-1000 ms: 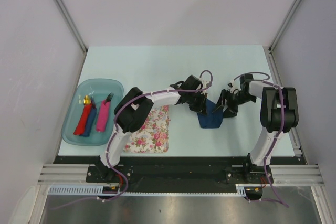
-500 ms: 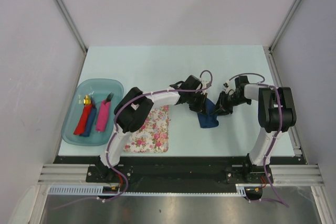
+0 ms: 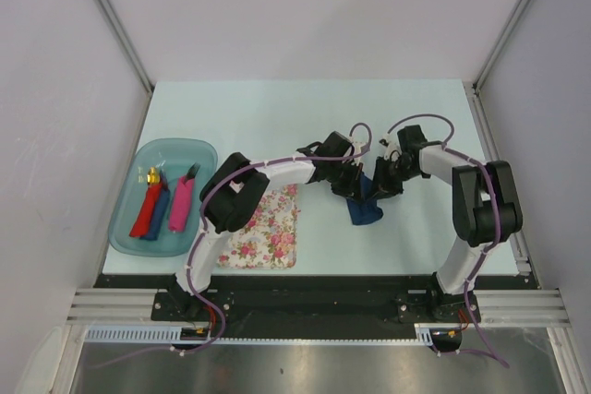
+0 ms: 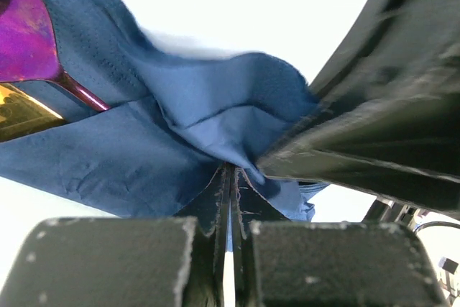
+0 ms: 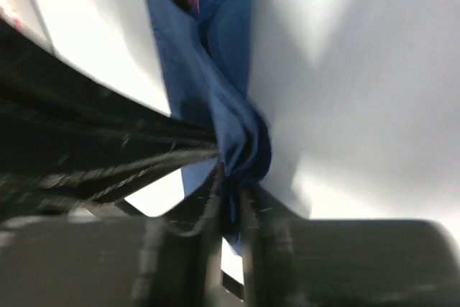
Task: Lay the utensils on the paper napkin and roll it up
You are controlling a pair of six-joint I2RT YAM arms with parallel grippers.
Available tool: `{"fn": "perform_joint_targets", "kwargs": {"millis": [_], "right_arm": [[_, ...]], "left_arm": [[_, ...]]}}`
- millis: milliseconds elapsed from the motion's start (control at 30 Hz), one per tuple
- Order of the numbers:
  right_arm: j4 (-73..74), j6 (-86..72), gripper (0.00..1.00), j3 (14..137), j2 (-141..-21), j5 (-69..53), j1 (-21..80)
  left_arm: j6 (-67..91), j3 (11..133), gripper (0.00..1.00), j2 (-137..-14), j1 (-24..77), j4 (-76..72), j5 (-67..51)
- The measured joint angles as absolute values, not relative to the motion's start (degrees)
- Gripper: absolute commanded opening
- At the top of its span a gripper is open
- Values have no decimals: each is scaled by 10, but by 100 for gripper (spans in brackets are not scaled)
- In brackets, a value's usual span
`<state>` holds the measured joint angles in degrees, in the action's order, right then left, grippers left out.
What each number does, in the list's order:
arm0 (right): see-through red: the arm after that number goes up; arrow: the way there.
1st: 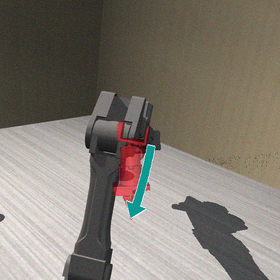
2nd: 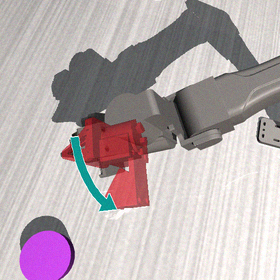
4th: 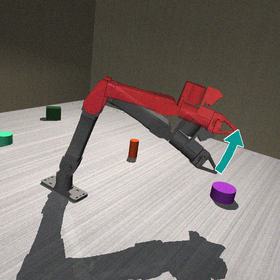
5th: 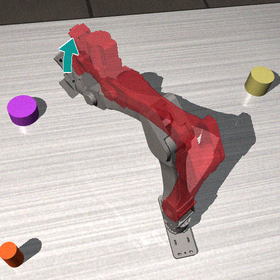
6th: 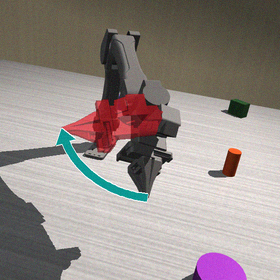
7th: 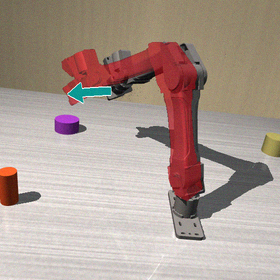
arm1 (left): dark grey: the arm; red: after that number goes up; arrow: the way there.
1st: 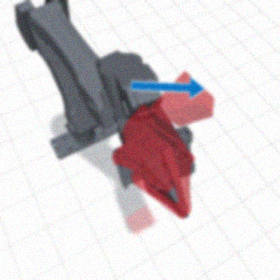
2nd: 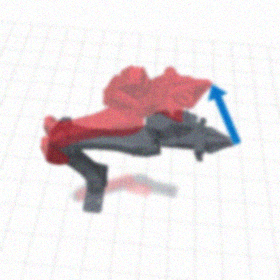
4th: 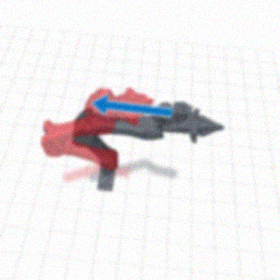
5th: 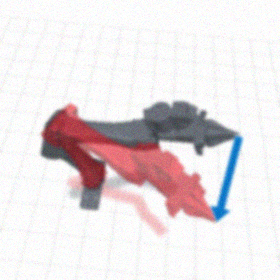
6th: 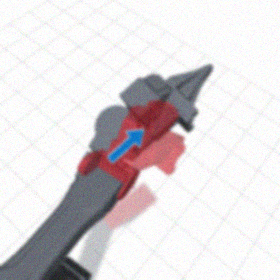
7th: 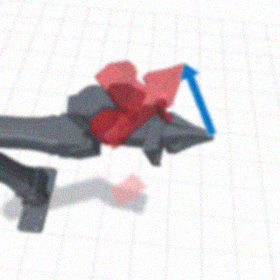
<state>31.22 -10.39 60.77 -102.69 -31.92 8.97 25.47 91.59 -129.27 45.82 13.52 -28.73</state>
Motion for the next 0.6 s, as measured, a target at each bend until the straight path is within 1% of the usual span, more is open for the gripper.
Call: {"fn": "perform_joint_targets", "kwargs": {"millis": [33,100,133,233,367,400,600], "right_arm": [[315,-107,24,608,-1021,-319,88],[321,-108,23,614,-1009,-320,80],[322,-108,18,616,-1004,-322,74],[323,-109,10,622,-995,-326,62],[323,-112,5,622,-994,-338,62],[322,-115,0,622,-994,-342,64],[319,-122,0,622,-999,-368,78]], "left_arm": [[255,915,1,-1293,458,134,-287],[255,914,1,-1293,458,131,-288],[255,913,1,-1293,458,129,-288],[255,912,1,-1293,458,127,-289],[256,912,1,-1293,458,126,-289],[256,912,1,-1293,458,126,-289],[256,910,1,-1293,457,125,-289]]}}
